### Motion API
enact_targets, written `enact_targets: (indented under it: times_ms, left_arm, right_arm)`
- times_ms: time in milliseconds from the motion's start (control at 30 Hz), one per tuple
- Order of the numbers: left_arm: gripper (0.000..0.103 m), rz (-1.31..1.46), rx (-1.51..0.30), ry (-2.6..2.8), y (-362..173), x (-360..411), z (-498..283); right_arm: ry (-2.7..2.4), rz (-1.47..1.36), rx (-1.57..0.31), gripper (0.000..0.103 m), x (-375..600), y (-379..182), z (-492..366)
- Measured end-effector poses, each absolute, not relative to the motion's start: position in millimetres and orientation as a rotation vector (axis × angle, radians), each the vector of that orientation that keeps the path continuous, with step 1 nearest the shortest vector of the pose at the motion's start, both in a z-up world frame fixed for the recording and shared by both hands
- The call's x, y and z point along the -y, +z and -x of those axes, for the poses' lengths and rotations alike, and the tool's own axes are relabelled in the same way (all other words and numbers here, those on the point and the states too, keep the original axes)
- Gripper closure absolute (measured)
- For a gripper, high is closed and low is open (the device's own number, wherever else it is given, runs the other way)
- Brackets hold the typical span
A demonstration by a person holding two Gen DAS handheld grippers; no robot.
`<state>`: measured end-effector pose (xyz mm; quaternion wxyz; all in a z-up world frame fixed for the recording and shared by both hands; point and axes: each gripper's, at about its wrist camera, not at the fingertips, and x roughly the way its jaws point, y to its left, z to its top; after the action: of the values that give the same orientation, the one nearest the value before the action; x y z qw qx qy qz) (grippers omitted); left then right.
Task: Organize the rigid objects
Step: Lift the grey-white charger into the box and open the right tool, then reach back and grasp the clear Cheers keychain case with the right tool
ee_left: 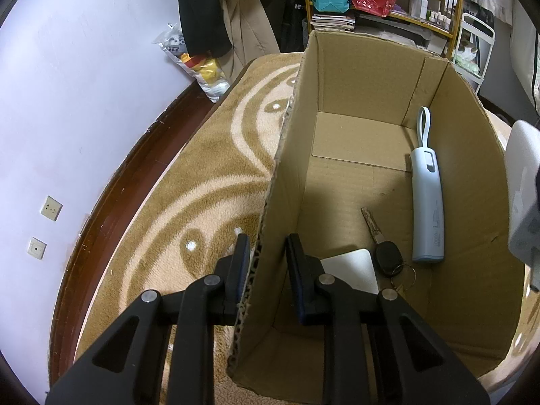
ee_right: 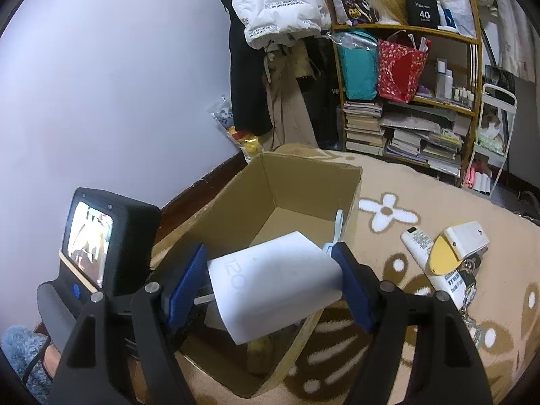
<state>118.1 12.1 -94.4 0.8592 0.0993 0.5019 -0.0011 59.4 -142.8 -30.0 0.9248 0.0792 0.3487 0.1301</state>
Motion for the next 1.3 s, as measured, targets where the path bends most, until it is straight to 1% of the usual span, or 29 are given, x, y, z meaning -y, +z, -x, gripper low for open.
enact_targets:
  times_ms: [533, 600, 967, 1000, 1100, 1200, 1300]
  left_arm:
    - [0.081, -0.207, -1.054, -0.003, -94.5, -12.2, -118.1]
    - [0.081, -0.207, -1.054, -0.003, -94.5, -12.4, -118.0]
    - [0.081, -0.213, -1.059, 0.005, -96.5, -13.8, -118.7]
    - [0.081, -0.215, -1.058, 0.007, -96.7, -14.1, -118.7]
    - [0.081, -0.212, -1.059, 0.005, -96.8, -14.8, -118.4]
    - [0.081, -0.214, -1.06, 0.005, -96.7, -14.8, -118.2]
    - [0.081, -0.212, -1.059, 0.005, -96.7, -14.7, -118.2]
  right_arm:
    - [0.269, -0.142, -0.755, 0.023, 134.9, -41.7, -65.4]
    - [0.27, -0.133, -0.743, 0.025, 133.3, -39.9, -64.9]
    - [0.206, -0.147, -0.704, 0.025, 152.8, -29.8, -60.0]
    - [0.196, -0.147, -0.701, 0.023, 155.3, -28.9, -59.9]
    - [0.145, -0.152, -0.695, 0.01, 165.6, -29.6, -59.1]
    - [0.087, -0.164, -0.707, 0.0, 180.5, -34.0, -60.8]
    - [0.022, -0.16, -0.73, 0.0, 194.9, -39.8, -64.0]
